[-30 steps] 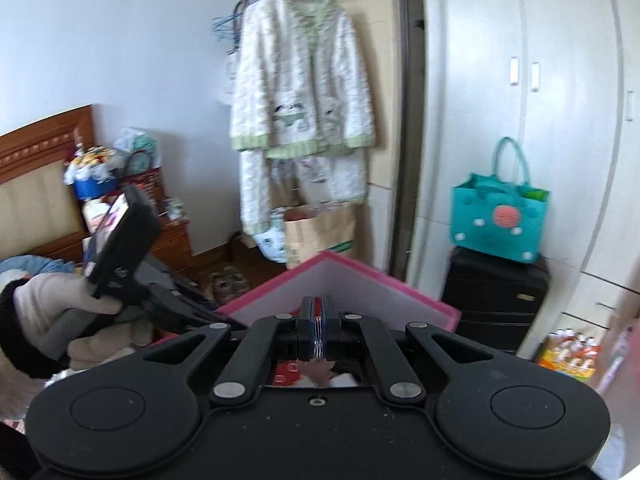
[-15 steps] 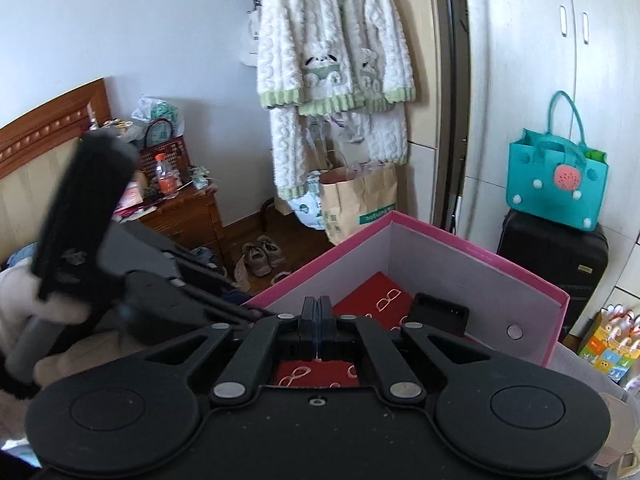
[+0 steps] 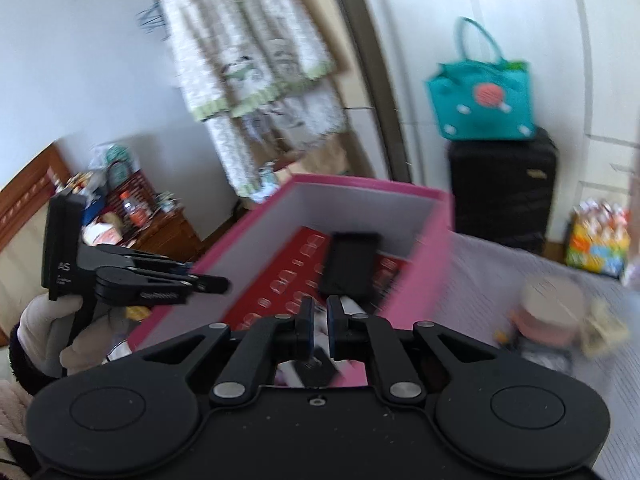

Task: Organize rigid objects
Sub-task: 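Move the right tool over the grey battery pack with QR label, then close the right tool on the grey battery pack and lift it, then carry the grey battery pack into the pink box and release it, then move the right tool back to the cream plastic holder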

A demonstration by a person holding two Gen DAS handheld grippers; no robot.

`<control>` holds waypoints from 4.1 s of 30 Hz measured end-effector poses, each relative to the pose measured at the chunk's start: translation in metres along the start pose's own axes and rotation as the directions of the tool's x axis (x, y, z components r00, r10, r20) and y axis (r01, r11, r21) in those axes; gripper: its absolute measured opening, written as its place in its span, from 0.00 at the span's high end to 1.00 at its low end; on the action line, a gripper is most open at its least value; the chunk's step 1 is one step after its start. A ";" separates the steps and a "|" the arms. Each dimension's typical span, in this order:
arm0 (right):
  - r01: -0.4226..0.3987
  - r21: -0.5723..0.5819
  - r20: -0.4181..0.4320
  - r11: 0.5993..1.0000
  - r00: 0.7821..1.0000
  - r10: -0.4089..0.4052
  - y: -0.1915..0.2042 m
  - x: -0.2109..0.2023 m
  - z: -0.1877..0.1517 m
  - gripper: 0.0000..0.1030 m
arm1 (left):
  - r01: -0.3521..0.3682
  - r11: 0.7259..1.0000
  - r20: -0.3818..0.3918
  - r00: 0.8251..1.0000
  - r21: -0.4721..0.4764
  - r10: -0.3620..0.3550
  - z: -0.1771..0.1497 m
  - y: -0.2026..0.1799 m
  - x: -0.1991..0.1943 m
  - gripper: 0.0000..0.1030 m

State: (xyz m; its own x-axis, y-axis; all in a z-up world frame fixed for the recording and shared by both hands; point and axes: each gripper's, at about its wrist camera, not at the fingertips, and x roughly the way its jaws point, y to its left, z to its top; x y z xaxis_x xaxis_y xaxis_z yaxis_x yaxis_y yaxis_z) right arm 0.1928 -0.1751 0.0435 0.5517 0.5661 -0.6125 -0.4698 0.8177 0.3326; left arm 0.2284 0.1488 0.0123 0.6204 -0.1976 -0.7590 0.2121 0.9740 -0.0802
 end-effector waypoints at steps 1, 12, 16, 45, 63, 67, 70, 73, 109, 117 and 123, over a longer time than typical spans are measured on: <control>0.026 0.010 -0.002 1.000 1.000 -0.026 -0.008 -0.006 -0.005 0.83 | -0.004 1.000 0.001 1.000 0.008 0.004 0.000 -0.001 0.000 0.88; 0.279 0.055 -0.016 0.959 0.960 -0.279 -0.074 -0.004 -0.062 0.55 | -0.017 1.000 0.010 1.000 0.012 0.017 -0.001 -0.004 0.000 0.87; 0.335 -0.075 0.018 0.939 0.942 -0.334 -0.077 0.012 -0.076 0.37 | -0.009 1.000 0.003 1.000 0.001 0.009 0.000 -0.005 0.000 0.83; 0.366 -0.030 -0.037 0.930 0.930 -0.367 -0.086 0.033 -0.101 0.37 | -0.023 1.000 -0.001 1.000 0.016 0.023 -0.001 -0.009 -0.001 0.83; 0.340 0.015 0.001 0.940 0.940 -0.340 -0.068 0.041 -0.097 0.38 | -0.013 0.999 0.002 1.000 0.040 0.013 -0.004 -0.008 -0.005 0.83; 0.344 -0.018 0.044 0.939 0.938 -0.343 -0.051 0.028 -0.092 0.38 | -0.009 1.000 -0.006 1.000 0.028 0.009 -0.003 -0.008 -0.006 0.83; 0.359 -0.046 0.119 0.932 0.929 -0.351 -0.031 0.007 -0.081 0.38 | -0.010 1.000 -0.006 1.000 0.030 0.010 -0.003 -0.009 -0.007 0.83; 0.339 -0.093 0.187 0.936 0.930 -0.318 -0.006 -0.013 -0.064 0.38 | -0.022 0.999 -0.005 1.000 0.037 0.022 -0.003 -0.009 -0.007 0.85; -0.213 0.485 -0.207 0.848 0.914 0.348 0.020 0.133 0.012 0.36 | -0.006 1.000 0.009 1.000 0.016 0.006 -0.006 0.001 -0.009 0.92; -0.244 0.349 -0.133 0.905 0.943 0.305 0.008 0.054 0.019 0.36 | -0.001 1.000 0.006 1.000 0.012 0.001 -0.005 0.002 -0.010 0.92; -0.152 0.298 -0.035 0.942 0.985 0.170 -0.033 -0.010 0.008 0.36 | 0.010 1.000 0.014 1.000 0.007 -0.010 -0.007 0.004 -0.010 0.92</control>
State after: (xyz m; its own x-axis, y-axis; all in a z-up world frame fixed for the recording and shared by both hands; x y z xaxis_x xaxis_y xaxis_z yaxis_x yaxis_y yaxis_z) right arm 0.2079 -0.2069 0.0447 0.4391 0.6930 -0.5718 -0.3215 0.7155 0.6203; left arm 0.2174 0.1553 0.0151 0.6290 -0.2092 -0.7487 0.2234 0.9711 -0.0837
